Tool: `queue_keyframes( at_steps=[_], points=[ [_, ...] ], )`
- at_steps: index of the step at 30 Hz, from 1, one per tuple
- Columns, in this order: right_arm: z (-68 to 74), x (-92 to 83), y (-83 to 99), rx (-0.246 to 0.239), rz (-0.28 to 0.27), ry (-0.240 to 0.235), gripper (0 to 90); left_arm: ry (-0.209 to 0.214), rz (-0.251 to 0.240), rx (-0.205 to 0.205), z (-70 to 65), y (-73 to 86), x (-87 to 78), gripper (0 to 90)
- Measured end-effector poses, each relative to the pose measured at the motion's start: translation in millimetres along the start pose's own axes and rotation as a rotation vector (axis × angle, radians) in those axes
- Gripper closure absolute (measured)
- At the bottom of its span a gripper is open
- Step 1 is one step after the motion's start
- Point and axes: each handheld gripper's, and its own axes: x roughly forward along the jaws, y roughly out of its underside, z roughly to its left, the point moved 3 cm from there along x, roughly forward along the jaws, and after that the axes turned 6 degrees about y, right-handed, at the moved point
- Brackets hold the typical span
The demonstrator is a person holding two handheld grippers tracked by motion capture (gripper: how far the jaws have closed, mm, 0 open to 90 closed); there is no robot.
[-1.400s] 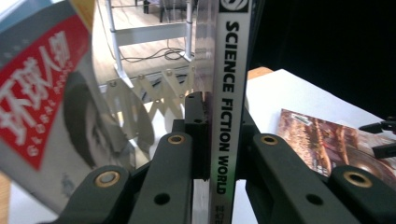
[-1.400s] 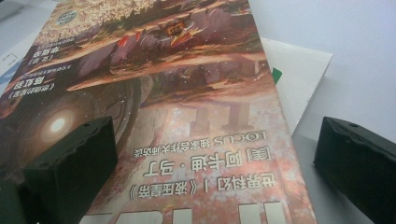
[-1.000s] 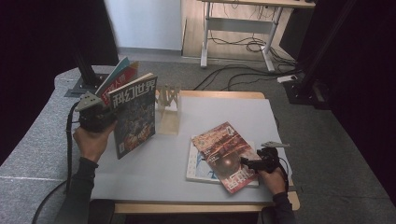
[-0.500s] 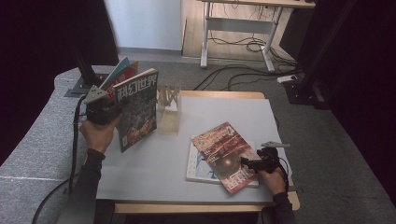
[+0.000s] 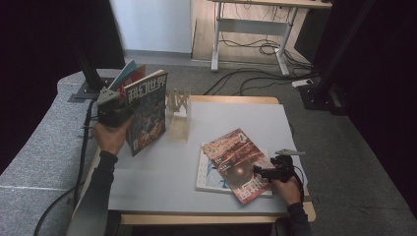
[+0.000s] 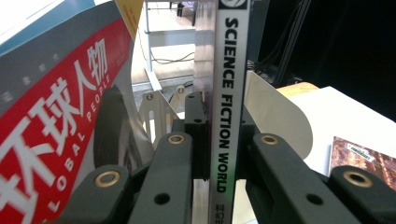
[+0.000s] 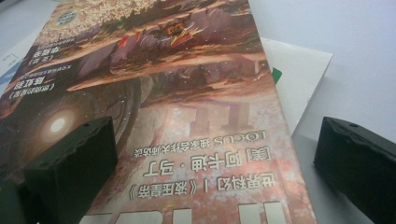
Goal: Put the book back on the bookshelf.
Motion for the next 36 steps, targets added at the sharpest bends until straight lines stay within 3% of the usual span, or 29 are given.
queue_keyframes(
  at_steps=[15,22,25,36],
  points=[
    [-0.1,0.2,0.1,0.000,-0.001,0.001,0.0,-0.018,-0.028,-0.003,3.2,2.5,25.8,82.7],
    [-0.1,0.2,0.1,0.000,-0.001,0.001,0.0,-0.038,-0.052,-0.002,4.6,1.1,29.6,82.7],
    [-0.1,0.2,0.1,0.000,-0.001,0.000,0.0,-0.025,-0.056,-0.009,5.1,2.1,29.0,82.6],
    [-0.1,0.2,0.1,0.000,-0.001,0.001,0.0,0.035,0.029,-0.020,6.1,0.2,22.0,82.0]
  ],
)
